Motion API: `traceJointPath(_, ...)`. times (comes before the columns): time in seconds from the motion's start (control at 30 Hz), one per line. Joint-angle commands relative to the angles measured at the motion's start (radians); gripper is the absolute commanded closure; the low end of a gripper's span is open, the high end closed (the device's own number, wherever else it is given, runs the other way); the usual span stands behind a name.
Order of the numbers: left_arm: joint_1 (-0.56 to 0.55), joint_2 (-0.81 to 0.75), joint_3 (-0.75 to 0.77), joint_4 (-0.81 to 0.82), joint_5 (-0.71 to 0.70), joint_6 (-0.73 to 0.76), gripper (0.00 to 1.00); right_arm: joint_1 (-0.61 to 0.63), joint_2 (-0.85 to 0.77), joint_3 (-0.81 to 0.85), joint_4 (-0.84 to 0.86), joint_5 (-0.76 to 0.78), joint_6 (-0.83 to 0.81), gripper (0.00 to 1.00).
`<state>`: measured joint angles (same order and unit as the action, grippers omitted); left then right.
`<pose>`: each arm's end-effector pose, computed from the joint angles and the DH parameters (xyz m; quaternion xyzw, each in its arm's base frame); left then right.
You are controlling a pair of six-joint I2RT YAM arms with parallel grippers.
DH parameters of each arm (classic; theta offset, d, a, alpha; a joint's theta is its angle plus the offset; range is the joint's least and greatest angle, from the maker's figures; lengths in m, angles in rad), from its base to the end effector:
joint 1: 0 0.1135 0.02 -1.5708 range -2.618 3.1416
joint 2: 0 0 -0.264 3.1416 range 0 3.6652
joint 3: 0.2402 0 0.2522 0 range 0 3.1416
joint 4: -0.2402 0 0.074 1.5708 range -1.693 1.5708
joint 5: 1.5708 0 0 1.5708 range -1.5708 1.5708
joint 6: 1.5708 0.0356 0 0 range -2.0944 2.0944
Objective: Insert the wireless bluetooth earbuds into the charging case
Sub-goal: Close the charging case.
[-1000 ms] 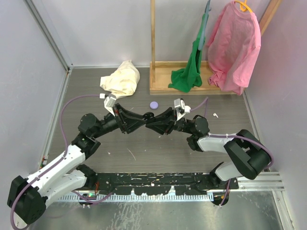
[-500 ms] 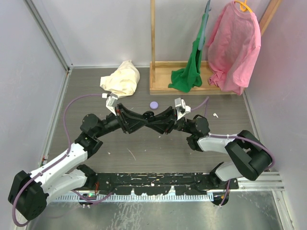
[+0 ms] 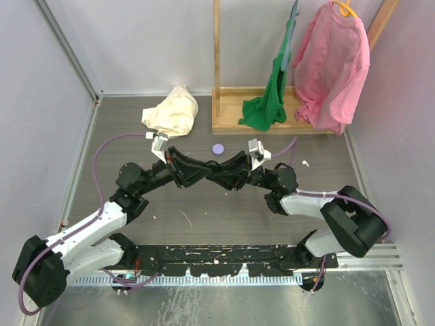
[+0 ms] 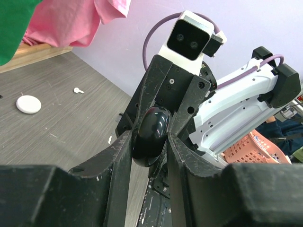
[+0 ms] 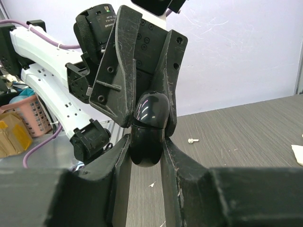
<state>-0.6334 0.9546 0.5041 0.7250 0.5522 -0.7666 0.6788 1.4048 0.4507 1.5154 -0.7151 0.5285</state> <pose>0.1618 -0.1420 0.3046 0.1782 0.5940 -0.6200 0.4806 0.1818 0.1766 0.2624 -0.3395 0.4287 0.6048 0.5790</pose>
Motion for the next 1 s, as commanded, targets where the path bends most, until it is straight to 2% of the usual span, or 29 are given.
traceJointPath(0.0, -0.021, -0.005, -0.006, 0.09, 0.03, -0.017, 0.66, 0.006, -0.03, 0.024, 0.178, 0.04, 0.001, 0.91)
traceJointPath(0.2, -0.021, -0.01, -0.016, 0.085, 0.011, -0.025, 0.61, 0.007, -0.032, 0.022, 0.179, 0.047, -0.009, 0.91)
traceJointPath(0.37, -0.02, -0.017, -0.018, 0.067, -0.004, -0.022, 0.66, 0.006, -0.03, 0.022, 0.178, 0.037, -0.008, 0.9)
traceJointPath(0.47, -0.02, -0.021, -0.012, 0.057, 0.002, -0.014, 0.74, 0.006, -0.031, 0.015, 0.177, 0.038, -0.016, 0.82)
traceJointPath(0.6, -0.02, -0.054, 0.012, -0.038, 0.005, 0.053, 0.87, 0.003, -0.04, -0.006, 0.173, 0.027, -0.022, 0.65)
traceJointPath(0.67, -0.02, -0.082, 0.029, -0.109, 0.005, 0.109, 0.98, 0.001, -0.052, -0.016, 0.151, 0.02, -0.025, 0.57)
traceJointPath(0.8, -0.019, -0.141, 0.078, -0.292, -0.005, 0.241, 1.0, -0.006, -0.112, -0.017, 0.016, -0.017, -0.078, 0.48)
traceJointPath(0.97, -0.02, -0.172, 0.14, -0.45, 0.021, 0.355, 1.0, -0.011, -0.218, 0.018, -0.282, -0.059, -0.216, 0.43)
